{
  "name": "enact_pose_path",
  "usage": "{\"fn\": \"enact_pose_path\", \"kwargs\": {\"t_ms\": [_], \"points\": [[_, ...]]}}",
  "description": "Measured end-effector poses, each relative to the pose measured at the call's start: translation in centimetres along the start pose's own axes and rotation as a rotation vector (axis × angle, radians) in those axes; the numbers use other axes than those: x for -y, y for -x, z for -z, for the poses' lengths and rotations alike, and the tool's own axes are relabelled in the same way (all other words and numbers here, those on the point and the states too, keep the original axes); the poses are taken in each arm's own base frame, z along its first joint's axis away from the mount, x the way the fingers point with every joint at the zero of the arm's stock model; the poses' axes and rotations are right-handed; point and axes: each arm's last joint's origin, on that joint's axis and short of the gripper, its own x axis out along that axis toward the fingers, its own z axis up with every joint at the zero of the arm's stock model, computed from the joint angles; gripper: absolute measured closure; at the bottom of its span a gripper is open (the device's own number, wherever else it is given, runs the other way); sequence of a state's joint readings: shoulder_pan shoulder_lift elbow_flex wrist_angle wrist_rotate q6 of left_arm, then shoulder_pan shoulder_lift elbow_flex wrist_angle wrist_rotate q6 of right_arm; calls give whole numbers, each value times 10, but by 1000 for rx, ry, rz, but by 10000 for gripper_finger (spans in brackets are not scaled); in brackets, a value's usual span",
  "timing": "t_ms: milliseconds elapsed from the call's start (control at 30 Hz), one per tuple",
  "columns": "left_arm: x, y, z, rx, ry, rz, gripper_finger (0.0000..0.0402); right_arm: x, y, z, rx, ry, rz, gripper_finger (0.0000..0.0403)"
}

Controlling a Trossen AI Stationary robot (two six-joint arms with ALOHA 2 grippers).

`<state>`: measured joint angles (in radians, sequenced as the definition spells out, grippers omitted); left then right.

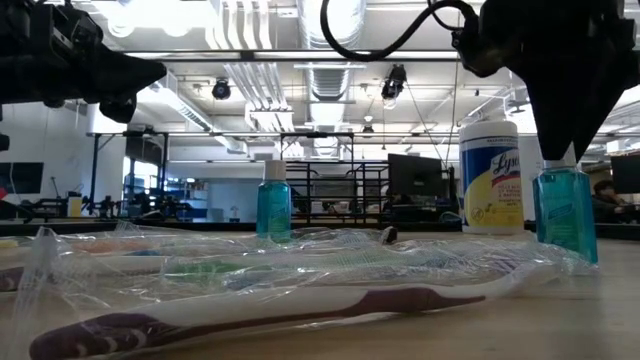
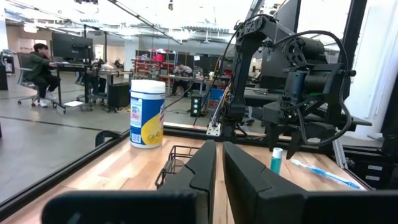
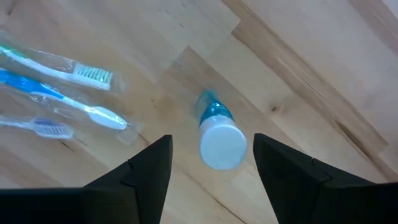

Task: Pick & Place toothbrushing station
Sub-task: Put the right blue mouthwash in the wire organizer

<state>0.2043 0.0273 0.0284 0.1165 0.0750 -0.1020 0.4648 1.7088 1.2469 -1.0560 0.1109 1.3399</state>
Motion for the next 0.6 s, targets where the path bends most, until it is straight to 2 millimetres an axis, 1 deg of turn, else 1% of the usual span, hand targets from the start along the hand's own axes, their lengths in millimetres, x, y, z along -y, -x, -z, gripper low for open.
{"fn": "enact_pose_path", "kwargs": {"t_ms": [67, 167, 400, 500, 600], "points": [[0, 0, 0, 0, 0, 0, 367, 0, 0, 0, -3, 2, 1, 188], [0, 0, 0, 0, 0, 0, 367, 0, 0, 0, -4, 5, 0, 208], [0, 0, 0, 4, 0, 0, 367, 0, 0, 0, -6, 31, 0, 288], [0, 0, 0, 4, 0, 0, 367, 0, 0, 0, -6, 41, 0, 315], [0, 0, 0, 3, 2, 0, 367, 0, 0, 0, -7, 62, -1, 320]]}}
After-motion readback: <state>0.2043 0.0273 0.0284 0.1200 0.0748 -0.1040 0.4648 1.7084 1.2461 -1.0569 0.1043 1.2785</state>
